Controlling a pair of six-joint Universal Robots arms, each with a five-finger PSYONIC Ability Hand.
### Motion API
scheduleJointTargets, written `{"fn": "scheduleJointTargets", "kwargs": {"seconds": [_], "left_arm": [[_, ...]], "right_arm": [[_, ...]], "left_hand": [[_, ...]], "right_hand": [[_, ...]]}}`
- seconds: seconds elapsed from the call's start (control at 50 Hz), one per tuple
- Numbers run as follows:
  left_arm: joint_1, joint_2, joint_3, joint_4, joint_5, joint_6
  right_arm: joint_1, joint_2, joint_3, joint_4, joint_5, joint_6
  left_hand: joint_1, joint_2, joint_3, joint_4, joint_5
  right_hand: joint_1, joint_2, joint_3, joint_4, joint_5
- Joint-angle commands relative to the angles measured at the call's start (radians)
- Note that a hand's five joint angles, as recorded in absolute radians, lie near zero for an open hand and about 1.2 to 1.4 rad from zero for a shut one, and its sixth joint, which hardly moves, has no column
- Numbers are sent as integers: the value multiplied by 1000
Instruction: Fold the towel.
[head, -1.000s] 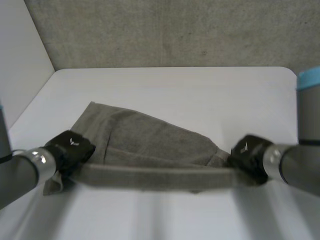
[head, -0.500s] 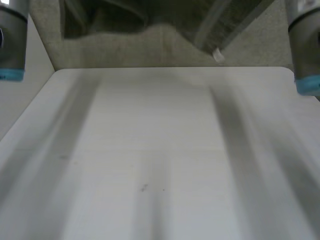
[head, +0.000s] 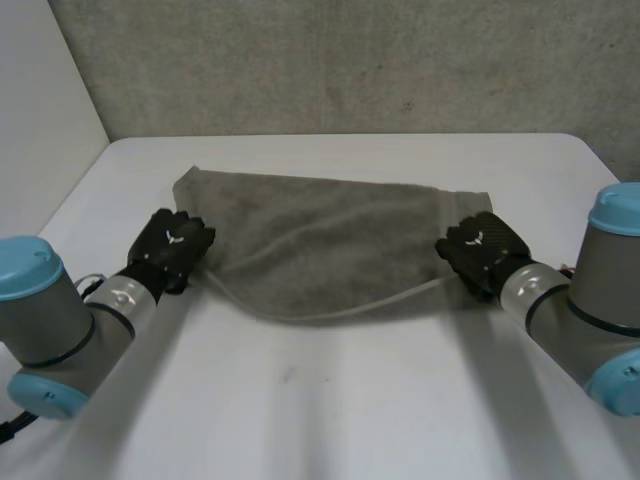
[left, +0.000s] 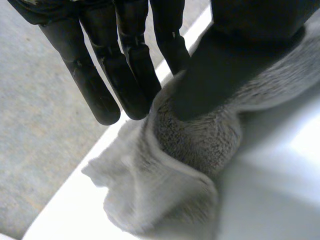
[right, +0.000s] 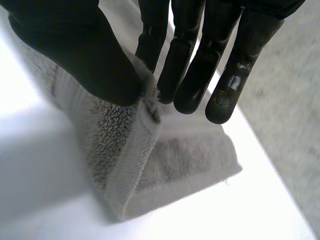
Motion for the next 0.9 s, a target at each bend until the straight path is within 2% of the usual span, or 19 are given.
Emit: {"fn": "scheduleJointTargets", "kwargs": {"seconds": [0.02, 0.16, 0.2, 0.32, 0.46, 0.58, 0.68, 0.86, 0.9], "left_arm": [[28, 28, -24, -64, -3, 67], [46, 19, -22, -107, 5, 70], [46, 16, -21, -106, 5, 68], [45, 1, -7, -97, 2, 39], [39, 5, -1, -101, 2, -75], [30, 56, -2, -141, 0, -266], [22, 51, -1, -169, 2, -354], [-39, -9, 33, -158, -14, -360], [-42, -38, 61, -150, -38, -360]], "right_arm": [[-56, -96, 69, 36, 7, 16], [-107, -177, 123, 24, -4, 129], [-136, -191, 132, 24, -26, 210], [-209, -215, 135, 30, -77, 316], [-231, -240, 152, 24, -82, 349], [-236, -242, 156, 18, -77, 372], [-252, -243, 153, 12, -80, 392], [-254, -243, 158, 12, -83, 399], [-254, -243, 158, 12, -83, 399]], "left_hand": [[-123, -134, -135, -148, -148], [-396, -406, -408, -421, -421], [-402, -413, -414, -427, -427], [-402, -413, -414, -427, -427], [-402, -413, -414, -427, -427], [-511, -521, -522, -536, -536], [-525, -536, -537, -550, -550], [-508, -518, -520, -533, -533], [-470, -481, -482, -495, -495]], "right_hand": [[423, 218, 205, 200, 233], [423, 218, 205, 200, 233], [423, 218, 205, 200, 233], [423, 218, 205, 200, 233], [423, 218, 205, 200, 233], [423, 218, 205, 200, 233], [423, 218, 205, 200, 233], [423, 218, 205, 200, 233], [423, 218, 205, 200, 233]]}}
